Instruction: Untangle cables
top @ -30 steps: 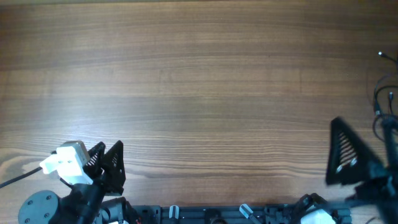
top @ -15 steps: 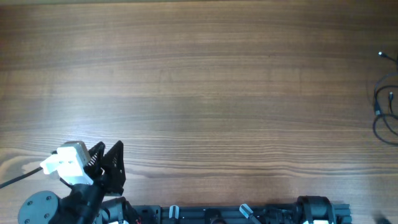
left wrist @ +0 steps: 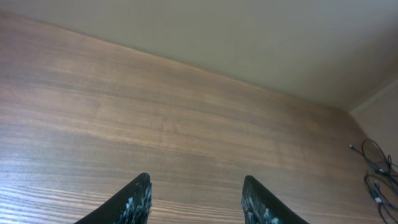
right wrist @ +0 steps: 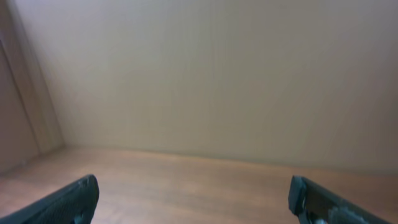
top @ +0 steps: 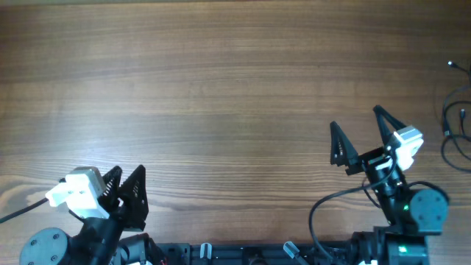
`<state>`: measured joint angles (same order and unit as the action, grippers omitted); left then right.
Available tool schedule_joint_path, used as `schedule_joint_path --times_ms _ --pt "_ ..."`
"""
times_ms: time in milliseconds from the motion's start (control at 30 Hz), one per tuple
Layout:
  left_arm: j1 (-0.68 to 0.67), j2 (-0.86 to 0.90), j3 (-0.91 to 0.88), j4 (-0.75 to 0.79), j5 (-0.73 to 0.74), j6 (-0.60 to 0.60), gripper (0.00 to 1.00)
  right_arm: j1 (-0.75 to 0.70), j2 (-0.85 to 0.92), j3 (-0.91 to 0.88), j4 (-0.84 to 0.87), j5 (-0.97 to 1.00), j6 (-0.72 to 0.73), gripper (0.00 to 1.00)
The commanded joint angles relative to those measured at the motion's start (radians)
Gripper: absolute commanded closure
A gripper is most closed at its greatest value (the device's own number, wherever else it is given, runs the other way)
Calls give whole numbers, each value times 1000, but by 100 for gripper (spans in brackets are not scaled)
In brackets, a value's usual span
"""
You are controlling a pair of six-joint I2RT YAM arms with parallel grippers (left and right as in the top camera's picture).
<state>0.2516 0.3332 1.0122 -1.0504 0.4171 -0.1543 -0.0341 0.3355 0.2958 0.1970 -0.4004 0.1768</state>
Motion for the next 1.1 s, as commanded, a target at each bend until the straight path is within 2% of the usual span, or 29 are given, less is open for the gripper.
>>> schedule_joint_path --times_ms 0,67,100,167,233,467,567,667,933,1067 --pt "6 -7 9 7 2 20 52 0 -15 -137 154 -23 -98 0" --pt "6 -7 9 6 2 20 52 0 -15 -202 216 -11 -133 0" --pt "6 -7 9 6 2 20 52 0 -15 -234 246 16 -107 0" --pt "6 -7 9 6 2 20 52 0 -15 -274 262 129 33 0" --pt "6 -7 9 6 2 20 52 0 -15 -291 255 148 40 1" --pt "6 -7 9 6 2 20 52 0 -15 -291 -3 197 36 1" --pt "6 -7 9 6 3 13 53 0 -15 -291 -174 229 67 0" --pt "6 -7 9 6 6 12 53 0 3 -290 -183 200 140 0" --pt "6 -7 9 23 5 13 55 1 5 -290 -183 200 144 0" --pt "6 -7 23 52 5 13 55 2 -134 -290 -183 202 144 0"
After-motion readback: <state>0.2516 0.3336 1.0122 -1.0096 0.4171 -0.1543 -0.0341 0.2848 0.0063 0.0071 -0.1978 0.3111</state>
